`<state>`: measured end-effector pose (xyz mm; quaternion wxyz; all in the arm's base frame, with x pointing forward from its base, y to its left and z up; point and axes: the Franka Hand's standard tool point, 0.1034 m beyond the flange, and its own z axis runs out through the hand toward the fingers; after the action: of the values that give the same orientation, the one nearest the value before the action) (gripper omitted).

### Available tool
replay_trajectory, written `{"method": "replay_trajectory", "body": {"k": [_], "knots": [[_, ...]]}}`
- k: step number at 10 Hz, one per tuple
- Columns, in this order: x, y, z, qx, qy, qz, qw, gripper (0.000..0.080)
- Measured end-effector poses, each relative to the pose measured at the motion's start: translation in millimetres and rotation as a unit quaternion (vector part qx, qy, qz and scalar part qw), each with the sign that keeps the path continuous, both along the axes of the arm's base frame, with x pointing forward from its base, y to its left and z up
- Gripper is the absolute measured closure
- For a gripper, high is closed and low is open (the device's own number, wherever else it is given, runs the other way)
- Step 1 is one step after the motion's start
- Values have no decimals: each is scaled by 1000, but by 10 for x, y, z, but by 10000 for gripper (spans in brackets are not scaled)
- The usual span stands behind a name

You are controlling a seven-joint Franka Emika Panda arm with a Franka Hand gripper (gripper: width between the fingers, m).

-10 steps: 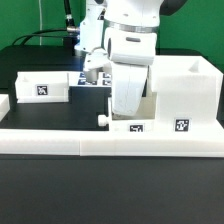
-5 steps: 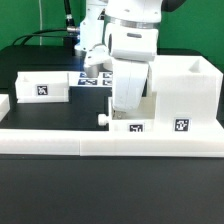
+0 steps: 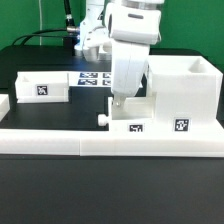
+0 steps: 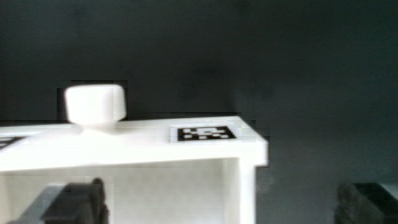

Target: Assemble drawer

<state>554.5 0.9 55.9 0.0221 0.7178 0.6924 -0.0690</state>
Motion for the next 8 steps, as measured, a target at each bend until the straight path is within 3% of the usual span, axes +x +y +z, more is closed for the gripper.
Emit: {"method": "replay_trajectory", "body": {"k": [3,6,7,8], "knots": [[-5,-225,143,-4,-2,-11,1000,151],[-18,-304,121,0,2,-4,1000,151],[-17,-384,103,8,6,10,1000,151],[39,-526,62,40,10,25,999,151]]}}
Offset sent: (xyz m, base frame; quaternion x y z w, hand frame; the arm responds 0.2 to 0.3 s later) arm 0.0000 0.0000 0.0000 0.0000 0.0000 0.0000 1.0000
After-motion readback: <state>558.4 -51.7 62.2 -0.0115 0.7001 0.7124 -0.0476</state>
